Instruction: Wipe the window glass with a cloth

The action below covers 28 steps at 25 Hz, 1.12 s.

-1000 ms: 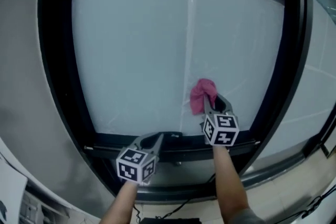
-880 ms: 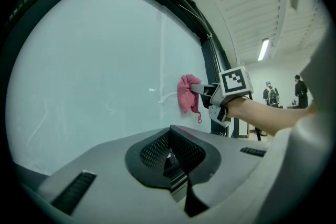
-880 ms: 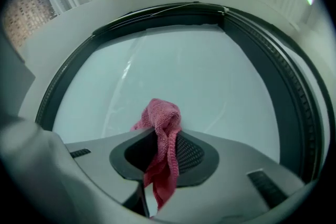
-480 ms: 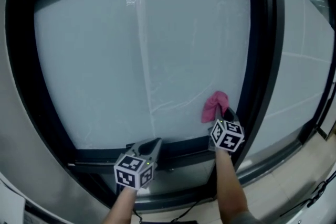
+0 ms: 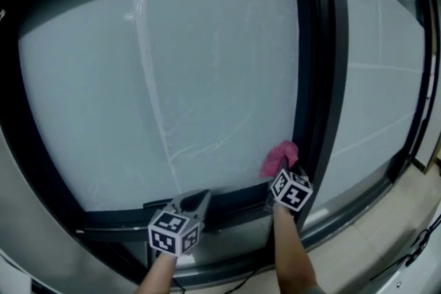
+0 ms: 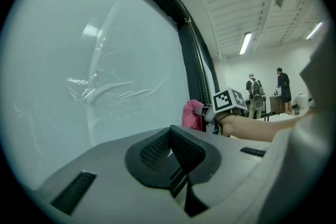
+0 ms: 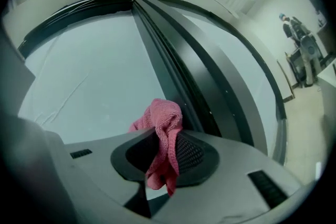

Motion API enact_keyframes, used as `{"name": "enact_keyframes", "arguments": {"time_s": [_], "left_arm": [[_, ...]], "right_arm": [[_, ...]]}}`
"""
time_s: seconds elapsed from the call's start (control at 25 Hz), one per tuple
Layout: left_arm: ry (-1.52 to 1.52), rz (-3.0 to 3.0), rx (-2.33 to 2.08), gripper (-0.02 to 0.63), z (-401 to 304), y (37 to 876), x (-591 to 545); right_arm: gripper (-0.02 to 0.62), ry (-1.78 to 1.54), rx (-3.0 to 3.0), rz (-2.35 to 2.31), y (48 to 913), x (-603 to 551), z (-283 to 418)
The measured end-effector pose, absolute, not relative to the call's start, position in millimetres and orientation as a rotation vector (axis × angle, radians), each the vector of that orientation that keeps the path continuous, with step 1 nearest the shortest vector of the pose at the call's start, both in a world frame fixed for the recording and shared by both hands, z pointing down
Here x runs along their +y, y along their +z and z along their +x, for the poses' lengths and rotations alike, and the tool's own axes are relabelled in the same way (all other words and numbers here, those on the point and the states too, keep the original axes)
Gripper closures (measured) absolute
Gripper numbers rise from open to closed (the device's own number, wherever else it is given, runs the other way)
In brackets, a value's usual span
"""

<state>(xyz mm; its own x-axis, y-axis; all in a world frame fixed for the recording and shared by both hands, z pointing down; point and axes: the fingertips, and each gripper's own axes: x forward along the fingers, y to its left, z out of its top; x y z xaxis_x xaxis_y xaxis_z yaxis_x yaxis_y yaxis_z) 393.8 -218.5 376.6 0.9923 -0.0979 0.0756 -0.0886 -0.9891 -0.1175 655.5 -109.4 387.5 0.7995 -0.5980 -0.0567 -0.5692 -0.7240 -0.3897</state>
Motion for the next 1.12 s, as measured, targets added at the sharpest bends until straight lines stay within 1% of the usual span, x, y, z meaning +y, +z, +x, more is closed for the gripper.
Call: {"name": "enact_keyframes", "arguments": {"time_s": [0.12,0.2,0.56,0.8,1.12], "left_arm": [[-0.127,-3.01,0.128,0.598,400.9,373.9,-215.4],[-0.111,-3.004,0.133,0.598,401.1,368.0,-217.8],[-0.051,-3.033,0.209,0.598,373.1,359.2,-239.1],[-0.003,-3.043,0.304,0.598,342.8,350.5,-263.2],[-0.003,-3.034,0.531,0.598,288.3,342.2,-309.9]], "right_arm": [[0.522,-0.151,0.851,-2.561,395.2,-107.7,661.8],[0.523,-0.137,0.871,-2.528,385.4,-109.8,662.5],[0.526,0.066,1.004,-2.46,288.6,-122.4,639.8],[0.526,0.202,1.116,-2.481,240.6,-147.4,601.2],[0.528,0.401,1.325,-2.5,193.7,-202.5,518.6]]}}
